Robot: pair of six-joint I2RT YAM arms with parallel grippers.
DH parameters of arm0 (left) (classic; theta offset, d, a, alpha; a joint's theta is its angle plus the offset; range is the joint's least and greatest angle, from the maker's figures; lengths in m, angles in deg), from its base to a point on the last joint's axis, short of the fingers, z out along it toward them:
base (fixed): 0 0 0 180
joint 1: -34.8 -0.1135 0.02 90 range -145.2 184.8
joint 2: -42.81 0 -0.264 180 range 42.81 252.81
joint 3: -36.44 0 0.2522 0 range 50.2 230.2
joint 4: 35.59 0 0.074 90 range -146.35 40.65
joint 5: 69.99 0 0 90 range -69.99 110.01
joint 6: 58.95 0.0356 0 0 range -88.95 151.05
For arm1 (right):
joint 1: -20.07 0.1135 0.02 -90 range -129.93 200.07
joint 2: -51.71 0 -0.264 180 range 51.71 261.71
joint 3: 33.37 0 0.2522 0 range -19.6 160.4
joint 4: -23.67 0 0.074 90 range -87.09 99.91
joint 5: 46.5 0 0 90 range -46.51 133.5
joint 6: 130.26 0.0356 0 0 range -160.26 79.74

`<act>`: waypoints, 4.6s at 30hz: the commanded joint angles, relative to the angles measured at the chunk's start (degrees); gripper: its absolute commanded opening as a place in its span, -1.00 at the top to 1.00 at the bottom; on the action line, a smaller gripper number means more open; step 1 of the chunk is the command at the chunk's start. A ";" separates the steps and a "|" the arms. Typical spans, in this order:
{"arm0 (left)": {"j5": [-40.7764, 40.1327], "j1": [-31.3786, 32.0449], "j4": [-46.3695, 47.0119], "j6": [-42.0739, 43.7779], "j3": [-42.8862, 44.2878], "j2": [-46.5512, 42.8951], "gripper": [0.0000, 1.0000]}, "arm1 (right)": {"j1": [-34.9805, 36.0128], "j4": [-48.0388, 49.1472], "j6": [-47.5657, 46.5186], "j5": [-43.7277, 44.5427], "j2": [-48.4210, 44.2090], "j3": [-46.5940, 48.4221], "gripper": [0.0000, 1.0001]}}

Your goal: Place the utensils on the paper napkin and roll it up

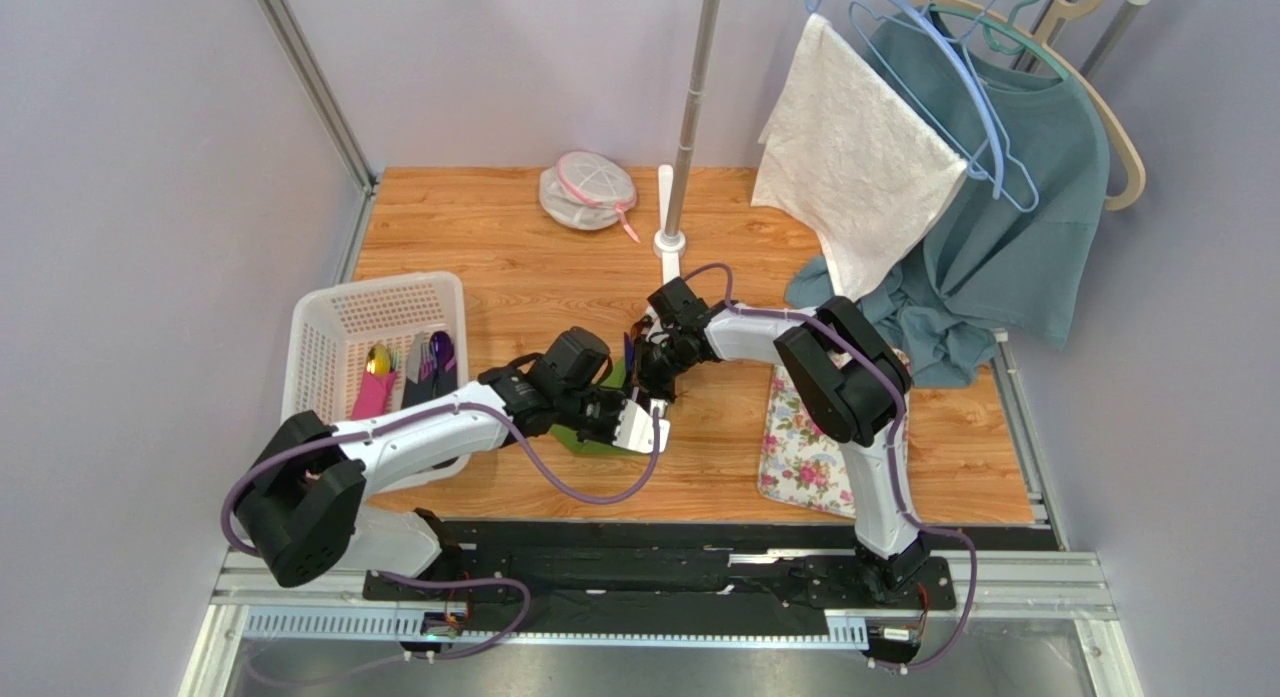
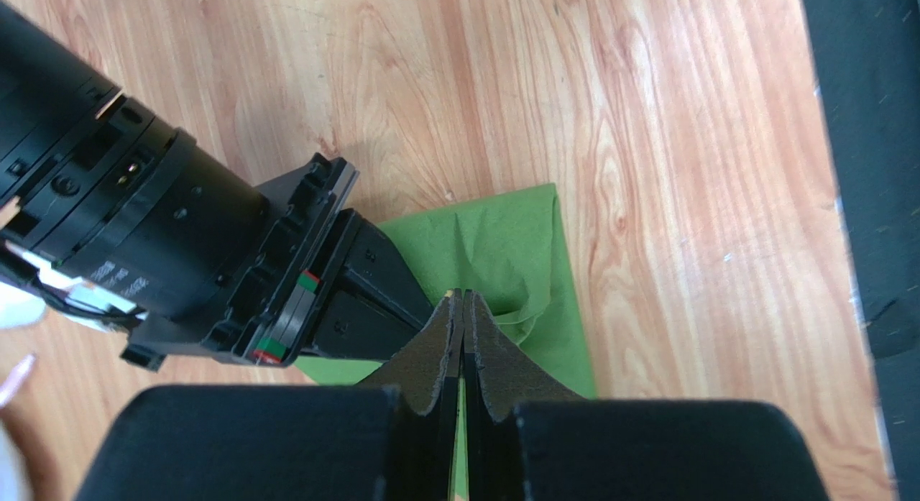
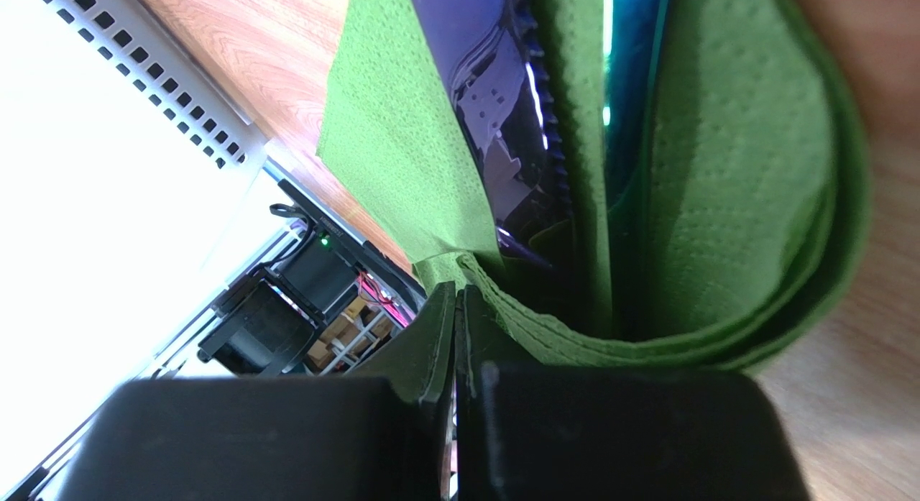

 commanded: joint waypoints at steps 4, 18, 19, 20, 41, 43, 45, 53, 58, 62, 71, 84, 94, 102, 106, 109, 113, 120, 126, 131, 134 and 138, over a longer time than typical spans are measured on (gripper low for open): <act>-2.66 1.88 2.52 8.58 2.01 3.86 0.92 | 0.41 -3.96 1.05 0.36 2.92 1.02 1.00; -7.68 2.41 -2.13 11.22 4.13 10.99 0.97 | 0.41 -5.54 -0.19 0.18 1.78 1.64 1.00; -7.41 2.41 -2.66 11.39 4.13 10.72 0.97 | 0.32 -5.63 -0.36 0.10 1.69 1.64 1.00; -7.58 2.41 -3.53 11.57 4.13 10.63 0.98 | 0.32 -5.63 -0.45 0.01 1.69 1.64 1.00; -9.61 2.41 -7.24 11.22 3.07 11.60 1.00 | -3.36 -7.92 -5.19 -5.70 -9.12 0.59 0.63; -9.43 2.32 -7.15 10.87 3.16 11.43 1.00 | -3.63 -8.70 -6.60 -5.79 -9.39 -0.29 0.68; -9.43 2.32 -7.50 10.35 3.51 11.51 1.00 | -3.98 -9.41 -7.74 -5.35 -9.04 -1.08 0.77; -8.47 2.23 -8.73 9.02 4.48 11.07 1.00 | -4.07 -11.17 -12.05 -0.09 -6.93 -0.91 0.95; -7.41 2.32 -8.82 6.83 5.27 10.81 0.99 | -3.81 -9.42 -12.05 1.06 -4.65 -0.03 0.97; -6.97 1.88 -9.17 6.30 5.88 10.90 0.98 | -2.76 -8.36 -11.61 2.20 -4.12 0.49 0.97; -3.21 -1.36 -10.92 -2.63 8.51 8.01 0.90 | -2.05 -8.00 -11.70 5.98 -2.27 1.29 0.99; 14.21 -17.19 -11.47 -60.30 14.33 4.40 0.72 | -1.96 -8.62 -12.14 6.60 -1.74 1.90 0.99; 12.28 -17.28 -2.05 -73.42 8.34 10.54 0.72 | -1.96 -8.36 -11.70 6.60 -1.57 1.99 0.99; 10.26 -17.19 -2.66 -73.42 11.94 19.77 0.74 | -1.96 -8.27 -11.61 6.51 -2.00 2.25 0.99; 6.22 -17.54 -6.17 -72.72 13.53 23.55 0.82 | -1.96 -8.71 -11.87 6.51 -2.88 2.86 0.99; 4.73 -18.07 -7.23 -72.37 13.44 24.69 0.89 | -1.87 -9.32 -12.40 7.30 -4.11 4.18 0.98; 5.33 -18.51 -7.50 -73.15 13.18 25.40 0.95 | -1.79 -10.46 -13.02 9.14 -4.82 6.38 0.97; 5.95 -18.86 -6.00 -75.00 11.86 25.05 1.00 | -1.00 -10.38 -12.93 10.99 -3.33 7.88 0.97; 6.12 -18.95 -5.65 -74.82 11.69 24.79 1.00 | 0.67 -9.85 -12.84 13.63 -2.45 8.40 0.97; 6.04 -19.04 -5.39 -74.91 11.33 24.35 1.00 | 1.64 -9.85 -12.93 15.74 -0.78 8.67 0.99; 6.21 -19.12 -4.69 -75.26 10.81 23.99 1.00 | 1.99 -10.72 -13.36 17.58 0.10 8.93 0.99; 8.23 -20.26 -2.06 -77.36 9.32 22.24 1.00 | 2.43 -13.01 -14.68 21.01 1.60 9.28 1.00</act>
